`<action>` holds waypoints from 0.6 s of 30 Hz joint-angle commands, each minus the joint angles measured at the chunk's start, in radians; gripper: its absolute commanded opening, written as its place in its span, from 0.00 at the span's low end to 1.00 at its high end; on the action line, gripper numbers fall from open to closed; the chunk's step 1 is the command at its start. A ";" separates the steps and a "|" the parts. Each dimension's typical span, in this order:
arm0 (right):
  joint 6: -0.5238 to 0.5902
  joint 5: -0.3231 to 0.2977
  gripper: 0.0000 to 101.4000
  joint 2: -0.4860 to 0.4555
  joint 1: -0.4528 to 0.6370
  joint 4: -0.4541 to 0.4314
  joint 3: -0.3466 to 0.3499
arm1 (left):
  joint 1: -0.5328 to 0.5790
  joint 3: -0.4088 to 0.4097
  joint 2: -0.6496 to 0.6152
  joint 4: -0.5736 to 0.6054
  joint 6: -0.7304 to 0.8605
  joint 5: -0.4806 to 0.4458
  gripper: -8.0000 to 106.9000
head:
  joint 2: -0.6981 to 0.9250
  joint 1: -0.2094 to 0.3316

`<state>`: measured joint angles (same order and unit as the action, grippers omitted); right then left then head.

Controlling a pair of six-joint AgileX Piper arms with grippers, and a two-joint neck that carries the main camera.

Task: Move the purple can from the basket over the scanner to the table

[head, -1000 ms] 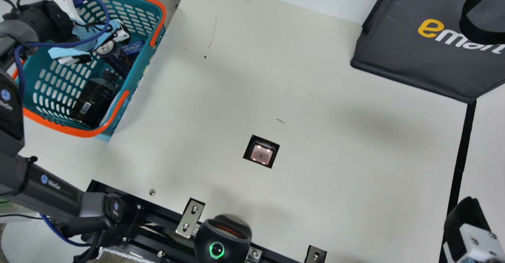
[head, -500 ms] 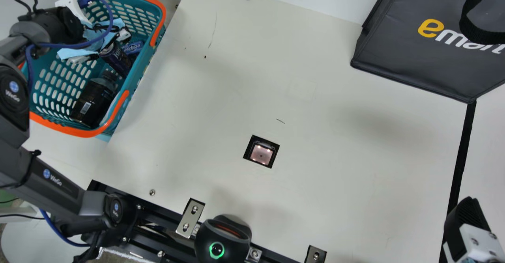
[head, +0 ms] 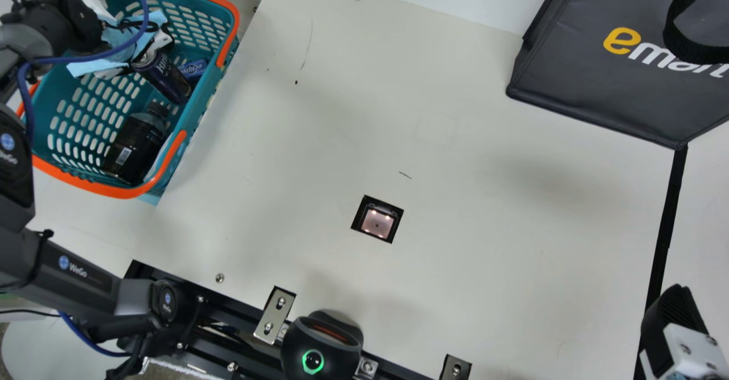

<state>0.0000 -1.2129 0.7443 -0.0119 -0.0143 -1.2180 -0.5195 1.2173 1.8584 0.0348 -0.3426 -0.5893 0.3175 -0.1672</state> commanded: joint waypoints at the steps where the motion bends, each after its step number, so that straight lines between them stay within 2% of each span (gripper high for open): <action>1: 0.000 0.000 0.94 0.000 0.000 0.000 0.000 | 0.001 0.006 -0.018 -0.016 -0.013 -0.013 0.00 | 0.004 0.029; 10: 0.000 0.001 0.94 0.000 0.000 0.000 0.000 | 0.011 0.037 -0.111 -0.061 -0.042 -0.075 0.00 | 0.004 0.029; 18: 0.000 0.001 0.94 0.000 0.000 0.000 0.000 | 0.019 0.068 -0.216 -0.045 -0.006 -0.136 0.00 | 0.004 0.029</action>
<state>0.0000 -1.2120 0.7443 -0.0119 -0.0143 -1.2180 -0.5015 1.2825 1.6626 -0.0146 -0.3568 -0.7182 0.3191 -0.1672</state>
